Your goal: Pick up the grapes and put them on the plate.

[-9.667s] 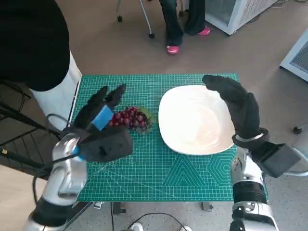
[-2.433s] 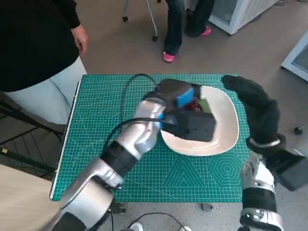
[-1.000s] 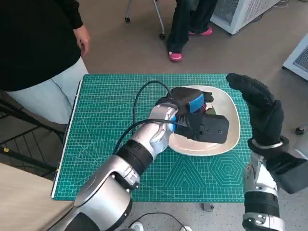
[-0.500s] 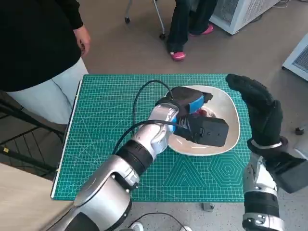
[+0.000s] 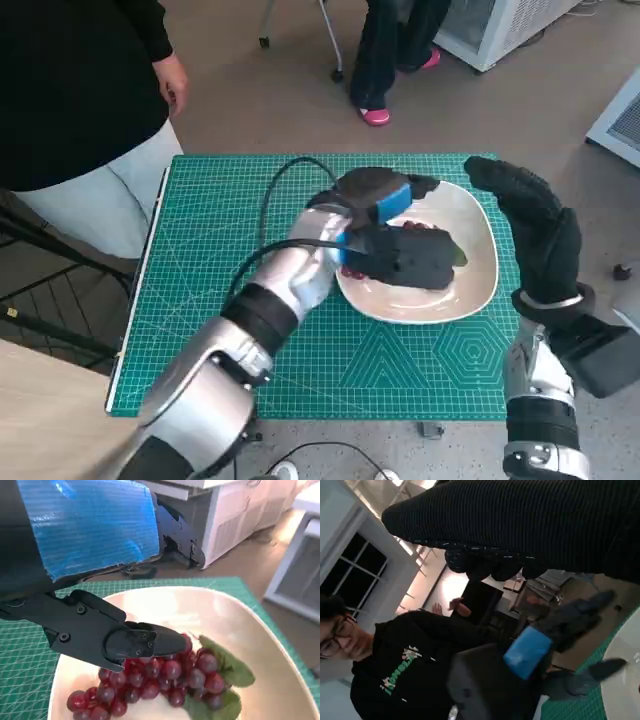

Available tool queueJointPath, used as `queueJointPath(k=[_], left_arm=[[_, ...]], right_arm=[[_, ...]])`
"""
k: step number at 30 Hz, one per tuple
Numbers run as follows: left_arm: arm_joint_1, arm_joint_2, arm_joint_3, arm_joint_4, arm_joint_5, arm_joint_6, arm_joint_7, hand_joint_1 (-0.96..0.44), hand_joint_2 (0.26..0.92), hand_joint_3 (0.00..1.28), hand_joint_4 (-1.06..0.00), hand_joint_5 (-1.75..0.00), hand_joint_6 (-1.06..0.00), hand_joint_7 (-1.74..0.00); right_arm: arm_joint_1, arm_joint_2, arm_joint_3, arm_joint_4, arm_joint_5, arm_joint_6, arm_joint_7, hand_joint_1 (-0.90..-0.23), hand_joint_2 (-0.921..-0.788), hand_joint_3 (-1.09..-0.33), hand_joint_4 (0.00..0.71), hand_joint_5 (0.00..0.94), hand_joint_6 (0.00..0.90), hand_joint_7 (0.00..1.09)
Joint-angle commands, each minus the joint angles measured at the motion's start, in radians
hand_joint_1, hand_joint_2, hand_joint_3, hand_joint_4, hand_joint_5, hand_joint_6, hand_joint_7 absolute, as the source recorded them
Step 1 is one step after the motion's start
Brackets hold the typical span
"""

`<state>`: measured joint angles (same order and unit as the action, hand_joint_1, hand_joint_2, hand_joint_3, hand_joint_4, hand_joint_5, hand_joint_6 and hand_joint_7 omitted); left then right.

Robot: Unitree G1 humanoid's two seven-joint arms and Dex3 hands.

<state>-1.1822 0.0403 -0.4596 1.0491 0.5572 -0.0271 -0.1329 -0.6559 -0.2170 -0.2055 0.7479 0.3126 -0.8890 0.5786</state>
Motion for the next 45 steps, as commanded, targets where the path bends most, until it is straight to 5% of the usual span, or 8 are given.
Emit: queueJointPath(k=[1,12,17,24,45], left_arm=[[0.050,0.052,0.070,-0.059,-0.075,-0.061,-0.023,-0.68,0.921,0.48,-0.19,0.00,-0.30,0.00],[0.122,0.094,0.155,-0.151,-0.171,-0.106,-0.050,-0.69,0.921,0.59,-0.17,0.00,-0.28,0.00],[0.352,0.140,0.363,-0.379,-0.402,-0.259,-0.041,-0.70,0.921,0.65,-0.20,-0.02,-0.30,-0.01],[0.498,0.148,0.467,-0.490,-0.542,-0.403,-0.068,-0.65,0.921,0.66,-0.24,-0.02,-0.33,-0.03],[0.706,0.135,0.583,-0.619,-0.771,-0.495,-0.181,-0.61,0.921,0.59,-0.22,0.00,-0.30,-0.01]], right_arm=[[-0.008,0.007,0.004,0.025,0.002,0.002,0.012,-0.509,-0.921,-0.537,0.344,0.001,0.324,0.00],[-0.019,0.012,0.004,0.044,0.003,-0.004,0.018,-0.507,-0.921,-0.530,0.347,0.002,0.327,0.00],[-0.033,0.023,0.005,0.065,0.002,-0.008,0.023,-0.510,-0.921,-0.524,0.349,0.002,0.330,0.00],[-0.047,0.032,0.004,0.082,0.010,-0.004,0.032,-0.510,-0.921,-0.519,0.351,0.002,0.332,0.00],[-0.085,0.049,0.008,0.139,0.004,-0.014,0.060,-0.494,-0.921,-0.513,0.351,0.000,0.336,0.00]])
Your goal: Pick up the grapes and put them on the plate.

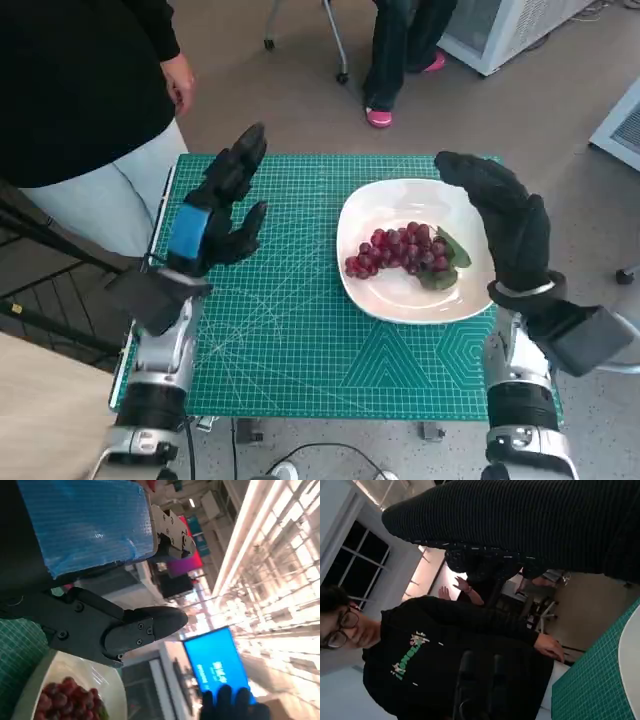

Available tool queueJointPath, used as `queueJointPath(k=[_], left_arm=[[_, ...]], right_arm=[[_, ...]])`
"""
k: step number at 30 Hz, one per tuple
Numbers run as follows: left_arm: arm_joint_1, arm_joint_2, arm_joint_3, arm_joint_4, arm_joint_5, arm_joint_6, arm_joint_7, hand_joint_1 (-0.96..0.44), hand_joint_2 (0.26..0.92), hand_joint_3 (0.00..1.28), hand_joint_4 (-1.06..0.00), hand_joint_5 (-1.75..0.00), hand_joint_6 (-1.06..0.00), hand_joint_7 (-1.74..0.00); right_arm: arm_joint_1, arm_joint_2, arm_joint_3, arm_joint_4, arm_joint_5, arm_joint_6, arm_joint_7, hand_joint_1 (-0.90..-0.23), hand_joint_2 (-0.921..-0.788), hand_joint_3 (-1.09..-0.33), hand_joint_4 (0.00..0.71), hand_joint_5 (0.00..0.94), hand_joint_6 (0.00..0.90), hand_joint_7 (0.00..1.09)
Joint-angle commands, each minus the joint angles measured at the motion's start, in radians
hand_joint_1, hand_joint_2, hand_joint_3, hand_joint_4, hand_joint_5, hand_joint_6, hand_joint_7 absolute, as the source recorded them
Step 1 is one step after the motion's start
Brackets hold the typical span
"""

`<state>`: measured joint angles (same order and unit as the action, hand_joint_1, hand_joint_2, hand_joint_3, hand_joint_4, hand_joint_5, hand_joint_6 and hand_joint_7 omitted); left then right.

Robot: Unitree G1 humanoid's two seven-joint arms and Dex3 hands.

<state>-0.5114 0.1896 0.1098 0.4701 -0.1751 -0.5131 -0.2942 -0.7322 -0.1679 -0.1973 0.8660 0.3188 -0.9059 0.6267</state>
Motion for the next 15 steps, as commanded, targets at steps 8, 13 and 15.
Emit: queueJointPath(k=[8,13,15], left_arm=[[0.075,-0.022,0.020,-0.089,-0.061,-0.030,-0.045,-0.60,0.921,0.57,-0.20,0.00,-0.31,-0.01],[0.094,-0.023,0.023,-0.115,-0.068,-0.025,-0.056,-0.59,0.921,0.57,-0.20,0.00,-0.31,-0.01],[0.100,-0.023,0.023,-0.124,-0.069,-0.022,-0.058,-0.59,0.921,0.57,-0.20,0.00,-0.31,-0.01]], right_arm=[[-0.016,-0.003,0.001,0.032,-0.003,-0.003,0.021,-0.496,-0.921,-0.515,0.349,0.000,0.336,0.00],[-0.021,-0.004,-0.001,0.039,-0.002,-0.003,0.025,-0.499,-0.921,-0.514,0.347,0.000,0.336,0.00],[-0.023,-0.004,-0.002,0.041,0.000,-0.002,0.028,-0.499,-0.921,-0.514,0.346,0.000,0.336,0.00]])
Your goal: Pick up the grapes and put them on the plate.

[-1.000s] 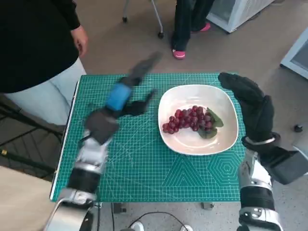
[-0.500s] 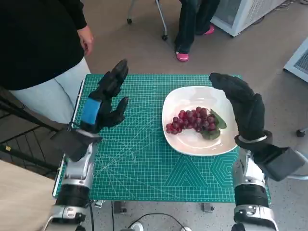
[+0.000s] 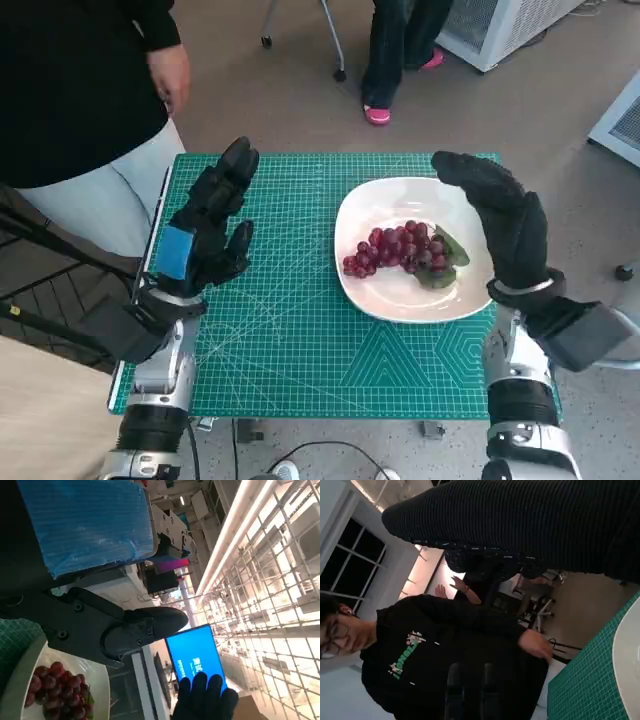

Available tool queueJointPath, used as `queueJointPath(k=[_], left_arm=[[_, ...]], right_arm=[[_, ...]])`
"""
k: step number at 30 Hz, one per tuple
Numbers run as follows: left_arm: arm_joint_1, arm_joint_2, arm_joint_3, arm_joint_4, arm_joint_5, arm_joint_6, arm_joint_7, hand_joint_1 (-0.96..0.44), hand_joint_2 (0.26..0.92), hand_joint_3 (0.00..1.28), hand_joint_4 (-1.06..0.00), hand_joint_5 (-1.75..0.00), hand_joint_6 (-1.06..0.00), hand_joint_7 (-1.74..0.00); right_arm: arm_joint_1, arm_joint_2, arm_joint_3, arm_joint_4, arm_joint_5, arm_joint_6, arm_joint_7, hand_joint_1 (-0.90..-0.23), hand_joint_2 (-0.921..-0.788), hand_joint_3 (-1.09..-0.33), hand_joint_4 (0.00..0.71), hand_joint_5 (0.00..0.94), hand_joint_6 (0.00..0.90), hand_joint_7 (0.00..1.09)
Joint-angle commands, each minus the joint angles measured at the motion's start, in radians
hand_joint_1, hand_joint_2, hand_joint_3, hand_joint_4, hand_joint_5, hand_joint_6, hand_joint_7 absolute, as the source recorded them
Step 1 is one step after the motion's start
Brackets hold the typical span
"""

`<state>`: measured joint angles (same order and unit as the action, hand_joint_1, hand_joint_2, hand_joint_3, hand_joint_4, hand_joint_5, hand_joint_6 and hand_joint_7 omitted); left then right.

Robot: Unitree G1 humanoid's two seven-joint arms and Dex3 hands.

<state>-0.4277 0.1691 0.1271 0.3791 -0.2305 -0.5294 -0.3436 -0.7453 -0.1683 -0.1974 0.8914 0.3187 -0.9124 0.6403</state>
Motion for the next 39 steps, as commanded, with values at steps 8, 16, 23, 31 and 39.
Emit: queueJointPath(k=[8,16,23,31,39], left_arm=[[0.027,-0.002,0.004,-0.041,-0.018,0.004,-0.022,-0.59,0.921,0.57,-0.20,0.00,-0.31,-0.01],[0.034,-0.003,0.005,-0.041,-0.018,0.007,-0.026,-0.58,0.921,0.57,-0.19,0.00,-0.30,-0.01],[0.045,-0.004,0.004,-0.054,-0.018,0.013,-0.029,-0.58,0.921,0.57,-0.19,0.00,-0.30,-0.01],[0.059,-0.002,0.003,-0.064,-0.014,0.013,-0.032,-0.59,0.921,0.57,-0.18,0.00,-0.29,0.00],[0.068,0.004,0.001,-0.081,-0.014,0.022,-0.035,-0.59,0.921,0.58,-0.18,0.00,-0.28,0.00]], right_arm=[[-0.010,0.001,-0.003,0.015,0.004,0.004,0.023,-0.501,-0.921,-0.514,0.346,0.000,0.336,0.00],[-0.012,0.005,-0.004,0.019,0.007,0.003,0.031,-0.504,-0.921,-0.515,0.345,0.000,0.335,0.00],[-0.014,0.006,-0.006,0.020,0.009,0.001,0.040,-0.504,-0.921,-0.515,0.344,0.000,0.335,0.00],[-0.016,0.005,-0.007,0.020,0.007,-0.002,0.045,-0.492,-0.921,-0.516,0.344,0.000,0.335,0.00],[-0.015,0.002,-0.009,0.019,0.007,-0.001,0.048,-0.488,-0.921,-0.518,0.343,0.000,0.334,0.00]])
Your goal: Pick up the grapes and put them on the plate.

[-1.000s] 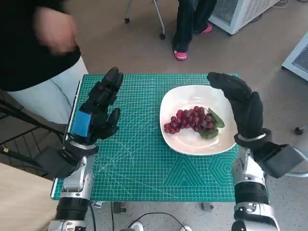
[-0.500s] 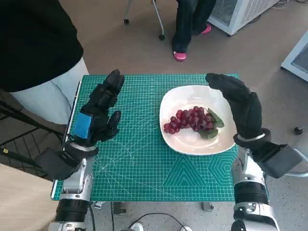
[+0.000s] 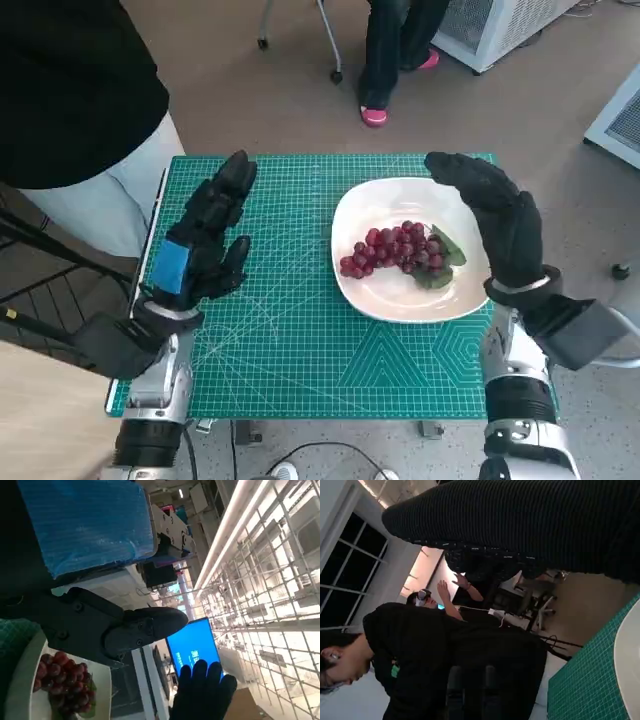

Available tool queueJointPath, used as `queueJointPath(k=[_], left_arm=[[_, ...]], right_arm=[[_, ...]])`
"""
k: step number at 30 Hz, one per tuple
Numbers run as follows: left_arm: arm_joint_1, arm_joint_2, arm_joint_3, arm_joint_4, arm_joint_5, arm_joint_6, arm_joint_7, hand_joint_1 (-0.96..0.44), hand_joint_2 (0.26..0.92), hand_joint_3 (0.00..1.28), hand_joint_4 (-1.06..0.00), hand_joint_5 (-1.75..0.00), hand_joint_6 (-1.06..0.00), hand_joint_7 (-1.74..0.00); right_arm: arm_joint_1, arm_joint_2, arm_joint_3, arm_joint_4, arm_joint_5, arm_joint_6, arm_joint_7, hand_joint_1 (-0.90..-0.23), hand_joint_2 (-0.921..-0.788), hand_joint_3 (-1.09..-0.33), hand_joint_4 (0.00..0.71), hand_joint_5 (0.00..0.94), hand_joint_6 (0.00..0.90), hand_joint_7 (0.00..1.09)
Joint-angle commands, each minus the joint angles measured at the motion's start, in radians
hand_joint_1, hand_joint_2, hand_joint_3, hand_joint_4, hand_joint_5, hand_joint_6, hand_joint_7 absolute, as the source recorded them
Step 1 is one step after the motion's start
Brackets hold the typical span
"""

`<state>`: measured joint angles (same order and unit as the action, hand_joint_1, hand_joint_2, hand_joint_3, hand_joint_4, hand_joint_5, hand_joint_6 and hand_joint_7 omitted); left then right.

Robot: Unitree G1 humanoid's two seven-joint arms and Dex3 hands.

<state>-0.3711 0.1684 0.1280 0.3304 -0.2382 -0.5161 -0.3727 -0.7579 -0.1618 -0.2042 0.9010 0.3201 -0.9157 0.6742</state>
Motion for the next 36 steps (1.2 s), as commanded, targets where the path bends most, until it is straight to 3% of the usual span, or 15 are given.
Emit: queueJointPath(k=[1,36], left_arm=[[0.013,0.005,0.001,-0.035,-0.006,0.010,-0.006,-0.59,0.921,0.58,-0.18,0.00,-0.28,0.00],[0.036,0.020,0.008,-0.108,-0.019,0.053,-0.018,-0.59,0.921,0.59,-0.17,0.00,-0.28,0.00]], right_arm=[[-0.002,-0.004,-0.003,0.009,0.006,0.002,0.015,-0.489,-0.921,-0.518,0.343,0.000,0.334,0.00],[0.005,-0.002,-0.003,0.000,-0.005,0.000,0.002,-0.492,-0.921,-0.515,0.344,0.000,0.335,0.00]])
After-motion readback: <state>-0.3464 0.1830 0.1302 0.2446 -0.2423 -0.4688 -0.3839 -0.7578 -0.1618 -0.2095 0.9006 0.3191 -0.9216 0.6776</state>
